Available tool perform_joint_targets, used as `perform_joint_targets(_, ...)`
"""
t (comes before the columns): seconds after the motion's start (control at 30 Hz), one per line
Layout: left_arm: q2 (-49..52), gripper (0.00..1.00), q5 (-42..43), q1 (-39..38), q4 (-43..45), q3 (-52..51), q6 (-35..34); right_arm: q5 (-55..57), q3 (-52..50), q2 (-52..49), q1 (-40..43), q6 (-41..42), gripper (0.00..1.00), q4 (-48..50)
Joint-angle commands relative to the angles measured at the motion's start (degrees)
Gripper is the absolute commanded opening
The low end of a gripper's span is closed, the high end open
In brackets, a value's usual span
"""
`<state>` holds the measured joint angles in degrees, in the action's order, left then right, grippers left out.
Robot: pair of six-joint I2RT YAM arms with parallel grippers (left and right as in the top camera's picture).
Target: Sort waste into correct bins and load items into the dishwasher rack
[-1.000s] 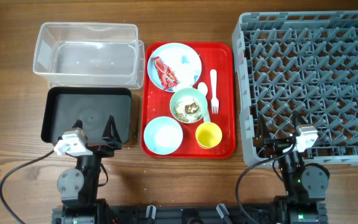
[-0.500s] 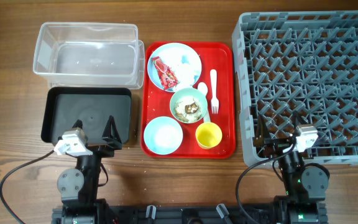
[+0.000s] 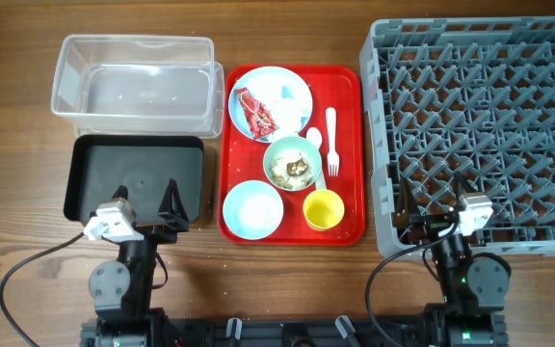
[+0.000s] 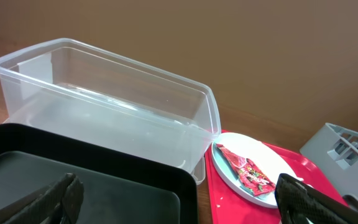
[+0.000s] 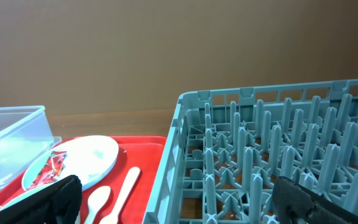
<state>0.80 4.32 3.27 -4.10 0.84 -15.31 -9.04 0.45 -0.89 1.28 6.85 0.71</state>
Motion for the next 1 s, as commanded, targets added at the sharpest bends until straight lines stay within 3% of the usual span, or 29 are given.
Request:
perform_joint_targets(0.0,-0.42,1.0,-0.55,-0.37,0.0,-0.5,0.52,-0.98,-0.15,0.09,-0.2,0.83,1.0,0.33)
perform_joint_targets(0.23,-0.42,1.0,-0.5,-0.39,0.26,-0.5,-0.35,-1.01,-0.15,0.09,-0.2,1.27,1.0,0.44)
perform_joint_targets(0.53,0.11,1.0,7.45,-0.39,4.07,3.04,-0.07,-9.86,5.07,-1.07,-0.2,2.16,1.0,5.22)
perform_joint_targets(0.73,8.02,1.0,9.46,-0.39,0.37,14.34,0.15,-10.4,18.67,-10.51,-0.2,2.05,1.0,-0.37)
perform_joint_targets(0.97,28.72,1.0,12.39,-1.29,-7.48,34.34,1.66,-10.38,39.95,-28.83,-0.2,0.61,1.0,-13.33)
